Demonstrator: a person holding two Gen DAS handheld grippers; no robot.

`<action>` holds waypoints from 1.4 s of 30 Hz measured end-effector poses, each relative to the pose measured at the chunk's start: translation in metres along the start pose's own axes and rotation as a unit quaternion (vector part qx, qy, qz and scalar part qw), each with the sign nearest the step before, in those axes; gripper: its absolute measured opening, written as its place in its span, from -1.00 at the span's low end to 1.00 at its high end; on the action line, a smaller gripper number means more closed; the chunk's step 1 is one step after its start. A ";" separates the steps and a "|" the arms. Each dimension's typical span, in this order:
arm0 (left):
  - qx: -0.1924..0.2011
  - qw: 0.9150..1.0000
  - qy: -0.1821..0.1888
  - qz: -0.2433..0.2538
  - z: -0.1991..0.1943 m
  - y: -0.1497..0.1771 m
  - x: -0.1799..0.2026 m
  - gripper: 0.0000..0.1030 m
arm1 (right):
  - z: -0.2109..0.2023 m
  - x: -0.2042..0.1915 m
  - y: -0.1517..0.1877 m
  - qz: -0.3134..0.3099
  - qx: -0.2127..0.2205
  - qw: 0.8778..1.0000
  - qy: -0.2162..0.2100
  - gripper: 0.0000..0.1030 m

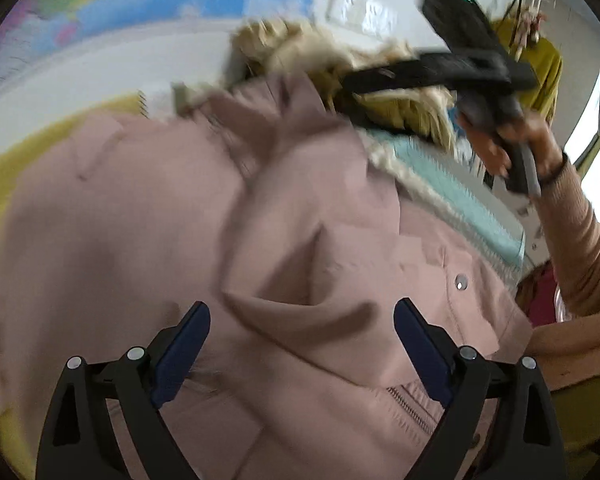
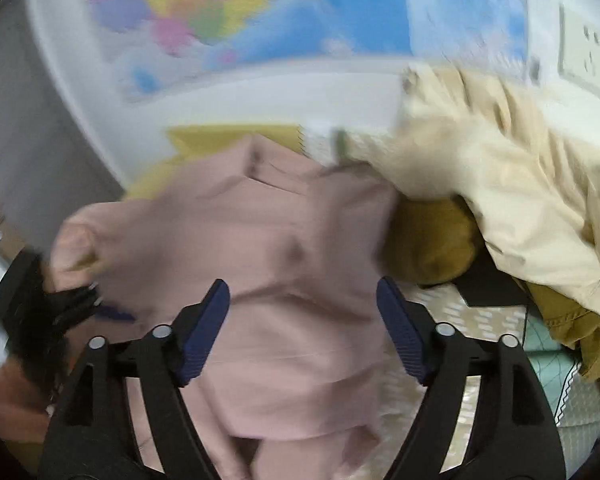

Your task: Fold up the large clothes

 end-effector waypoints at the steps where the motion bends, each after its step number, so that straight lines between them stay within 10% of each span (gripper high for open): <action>1: -0.011 1.000 0.007 -0.002 0.007 0.001 0.002 0.74 | 0.014 0.009 0.000 0.005 -0.013 1.000 0.007 0.46; 3: -0.035 0.999 0.029 -0.009 0.025 0.002 0.008 0.68 | 0.040 0.016 0.003 0.007 -0.036 0.999 0.028 0.21; 5: -0.044 0.999 0.029 -0.001 0.031 0.003 0.010 0.20 | 0.053 0.021 0.003 0.012 -0.051 0.998 0.023 -0.90; 7: -0.044 0.999 0.025 0.010 0.028 0.002 0.009 -0.53 | 0.050 0.030 -0.002 0.025 -0.042 0.999 0.023 -0.90; 12: -0.018 0.996 -0.083 0.014 -0.017 -0.014 -0.051 -0.88 | -0.016 0.075 -0.018 0.095 0.036 0.995 0.000 -0.94; 16: -0.030 0.979 -0.197 -0.036 -0.045 -0.014 -0.120 -0.53 | -0.028 0.109 -0.013 0.139 0.051 0.989 0.013 -0.96; 18: -0.013 0.987 -0.151 -0.044 -0.047 -0.018 -0.112 -0.23 | -0.020 0.114 -0.007 0.144 0.039 0.989 0.009 -0.95; 20: -0.006 0.994 -0.111 -0.025 -0.041 -0.018 -0.086 0.48 | -0.012 0.112 0.000 0.153 0.031 0.988 -0.003 -0.75; 23: -0.012 0.999 -0.047 0.024 -0.016 -0.015 -0.031 0.58 | -0.009 0.102 0.008 0.154 0.032 0.987 -0.020 0.07; 29: -0.075 0.994 -0.027 0.074 0.046 -0.004 0.022 0.63 | -0.010 0.082 0.017 0.144 0.036 0.988 -0.039 0.13; 32: -0.070 0.992 -0.041 0.095 0.055 -0.008 0.025 -0.24 | -0.010 0.075 0.021 0.140 0.037 0.988 -0.046 0.14; 33: -0.064 0.993 -0.031 0.092 0.049 -0.011 0.024 -0.89 | -0.011 0.073 0.024 0.140 0.037 0.988 -0.050 0.16; 39: -0.020 0.991 -0.125 0.031 -0.024 -0.017 -0.052 -0.89 | -0.028 0.064 0.030 0.133 0.051 0.987 -0.075 0.16; 42: -0.024 0.977 -0.210 -0.015 -0.061 -0.015 -0.113 -0.86 | -0.034 0.054 0.031 0.117 0.059 0.988 -0.078 0.17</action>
Point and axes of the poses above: each gripper's, at about its wrist camera, not at the fingertips, and z roughly the way its jaws point, x to its right, y to its underside, the point moved 9 cm from there along z, roughly the way its jaws point, and after that the axes turned 12 degrees about z, right-handed, at the moved point
